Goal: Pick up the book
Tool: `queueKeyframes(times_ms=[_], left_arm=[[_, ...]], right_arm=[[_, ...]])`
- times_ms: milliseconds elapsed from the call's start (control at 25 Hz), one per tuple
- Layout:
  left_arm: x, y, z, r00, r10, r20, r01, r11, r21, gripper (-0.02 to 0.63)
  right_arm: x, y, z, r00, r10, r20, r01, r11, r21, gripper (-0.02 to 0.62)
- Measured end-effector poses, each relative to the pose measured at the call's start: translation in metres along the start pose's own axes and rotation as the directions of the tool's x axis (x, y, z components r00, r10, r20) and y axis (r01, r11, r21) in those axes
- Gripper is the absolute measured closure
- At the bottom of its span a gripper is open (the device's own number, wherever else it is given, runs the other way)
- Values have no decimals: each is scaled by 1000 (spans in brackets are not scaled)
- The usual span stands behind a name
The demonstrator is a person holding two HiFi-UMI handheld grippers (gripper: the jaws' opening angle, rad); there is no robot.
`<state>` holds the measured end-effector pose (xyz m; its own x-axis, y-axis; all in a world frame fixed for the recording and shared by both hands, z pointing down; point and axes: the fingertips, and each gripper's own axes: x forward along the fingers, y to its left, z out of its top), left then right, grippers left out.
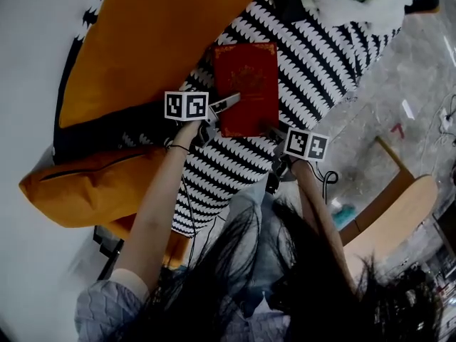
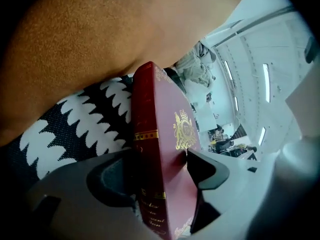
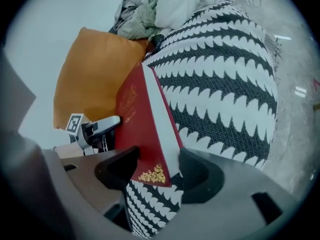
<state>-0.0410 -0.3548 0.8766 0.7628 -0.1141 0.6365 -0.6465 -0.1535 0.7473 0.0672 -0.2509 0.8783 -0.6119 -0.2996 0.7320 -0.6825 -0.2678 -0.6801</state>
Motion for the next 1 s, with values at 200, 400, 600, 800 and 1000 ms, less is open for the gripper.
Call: queueKeyframes(times_ms=[200, 400, 600, 800, 1000], left_arm=[[0, -5, 8, 999, 7, 32, -7, 1000, 13, 264], [-5, -23, 15, 998, -6, 57, 2, 998, 66, 270], [-21, -57, 11, 997, -23, 73, 17, 997, 77, 273], [-40, -78, 11, 991, -26, 130, 17, 997, 71, 276], [-63, -96, 7, 981, -37, 189, 30, 999, 39, 281]], right_arm=[[-6, 8, 3, 999, -50, 2, 50, 997, -62, 359], [-18, 18, 0, 999, -10, 46, 11, 1000, -17, 368], [-54, 31, -4, 998, -25, 58, 28, 998, -48, 373], [-81, 41, -3, 997, -40, 73, 50, 990, -131, 376], [-107, 59, -1, 996, -39, 86, 59, 967, -247, 380]])
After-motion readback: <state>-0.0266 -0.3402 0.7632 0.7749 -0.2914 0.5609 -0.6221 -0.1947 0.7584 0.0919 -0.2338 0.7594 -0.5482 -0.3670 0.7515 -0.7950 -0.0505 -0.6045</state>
